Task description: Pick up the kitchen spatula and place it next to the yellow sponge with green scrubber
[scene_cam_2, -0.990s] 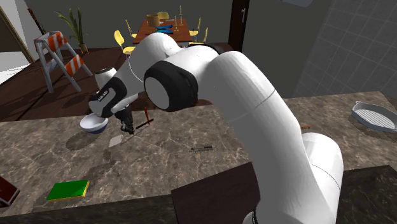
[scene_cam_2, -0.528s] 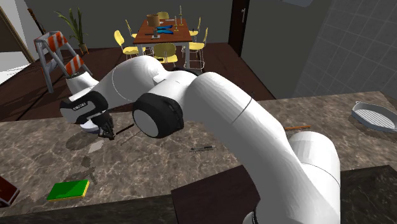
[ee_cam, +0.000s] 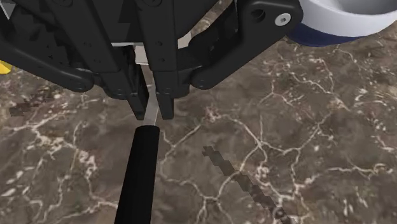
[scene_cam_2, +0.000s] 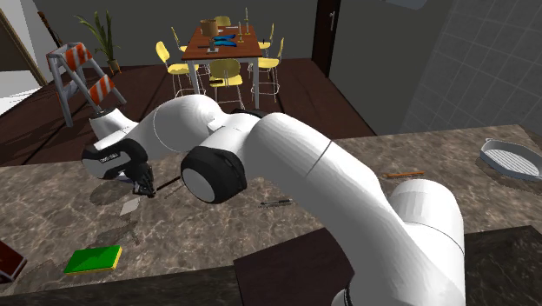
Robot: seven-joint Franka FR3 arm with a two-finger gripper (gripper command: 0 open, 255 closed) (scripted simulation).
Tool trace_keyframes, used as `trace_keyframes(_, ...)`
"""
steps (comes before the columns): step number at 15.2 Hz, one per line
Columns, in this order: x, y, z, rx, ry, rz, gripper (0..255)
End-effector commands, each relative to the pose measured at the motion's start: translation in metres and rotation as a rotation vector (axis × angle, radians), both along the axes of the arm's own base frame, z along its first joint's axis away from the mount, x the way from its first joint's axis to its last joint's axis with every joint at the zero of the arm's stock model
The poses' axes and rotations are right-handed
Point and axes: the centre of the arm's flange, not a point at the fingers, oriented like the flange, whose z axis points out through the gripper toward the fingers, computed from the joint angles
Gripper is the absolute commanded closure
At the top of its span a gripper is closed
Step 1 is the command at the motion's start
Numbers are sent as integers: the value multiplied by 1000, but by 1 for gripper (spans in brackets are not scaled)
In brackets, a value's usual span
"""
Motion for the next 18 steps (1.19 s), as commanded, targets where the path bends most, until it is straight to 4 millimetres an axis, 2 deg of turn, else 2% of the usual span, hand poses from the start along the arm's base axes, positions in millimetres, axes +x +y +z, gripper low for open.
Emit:
trace_keyframes(1, 0, 0, -11, 0, 0, 0, 255)
trace_keyframes(8, 0, 0, -52, 0, 0, 0, 255)
trace_keyframes(16, 0, 0, -52, 0, 0, 0, 255)
trace_keyframes(17, 0, 0, -52, 0, 0, 0, 0)
trace_keyframes(18, 0, 0, -52, 0, 0, 0, 0)
